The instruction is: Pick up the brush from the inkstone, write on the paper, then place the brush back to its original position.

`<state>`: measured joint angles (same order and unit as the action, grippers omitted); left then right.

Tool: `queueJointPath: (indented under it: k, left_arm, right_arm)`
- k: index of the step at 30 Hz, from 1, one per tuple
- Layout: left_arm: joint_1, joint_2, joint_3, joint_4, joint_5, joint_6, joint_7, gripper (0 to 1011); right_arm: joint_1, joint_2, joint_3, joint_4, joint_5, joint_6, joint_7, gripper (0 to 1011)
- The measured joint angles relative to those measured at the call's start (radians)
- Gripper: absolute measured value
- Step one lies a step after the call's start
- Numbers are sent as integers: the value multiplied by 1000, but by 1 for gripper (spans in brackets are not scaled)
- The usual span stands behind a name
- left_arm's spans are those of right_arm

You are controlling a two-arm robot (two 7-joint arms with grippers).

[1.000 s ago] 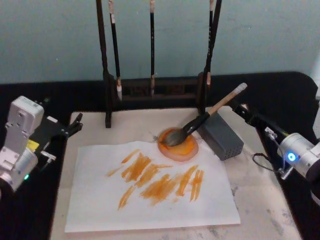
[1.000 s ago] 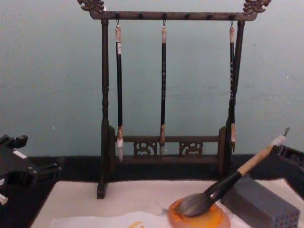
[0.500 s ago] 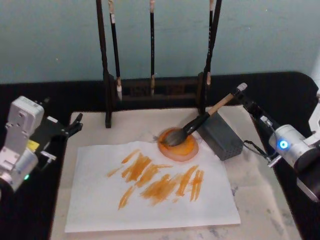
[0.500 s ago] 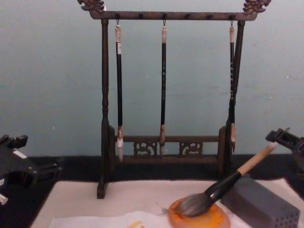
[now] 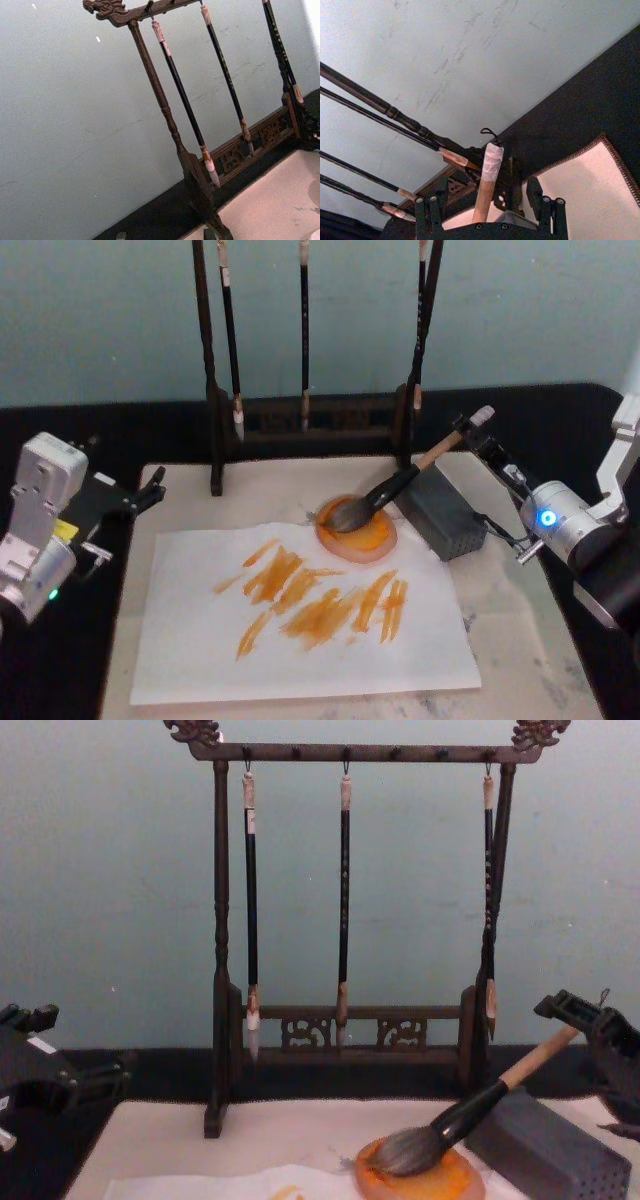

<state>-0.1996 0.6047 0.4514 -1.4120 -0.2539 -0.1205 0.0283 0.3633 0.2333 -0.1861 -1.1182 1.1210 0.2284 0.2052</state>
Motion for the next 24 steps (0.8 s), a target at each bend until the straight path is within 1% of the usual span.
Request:
queueJointPath:
  k: [4,7,10,24]
  left_arm:
    - [0,0,0,0,0,0,0,1001]
    - [0,0,0,0,0,0,0,1001]
    - [0,0,0,0,0,0,0,1001]
    - [0,0,0,0,0,0,0,1001]
  right_arm:
    - [17,0,-9,26,5,-3,5,1000]
    - [39,3,-23,59,8,-4,15,1000]
    - [52,9,-34,77,12,-4,25,1000]
    - [56,36,-78,76,30,3,47,1000]
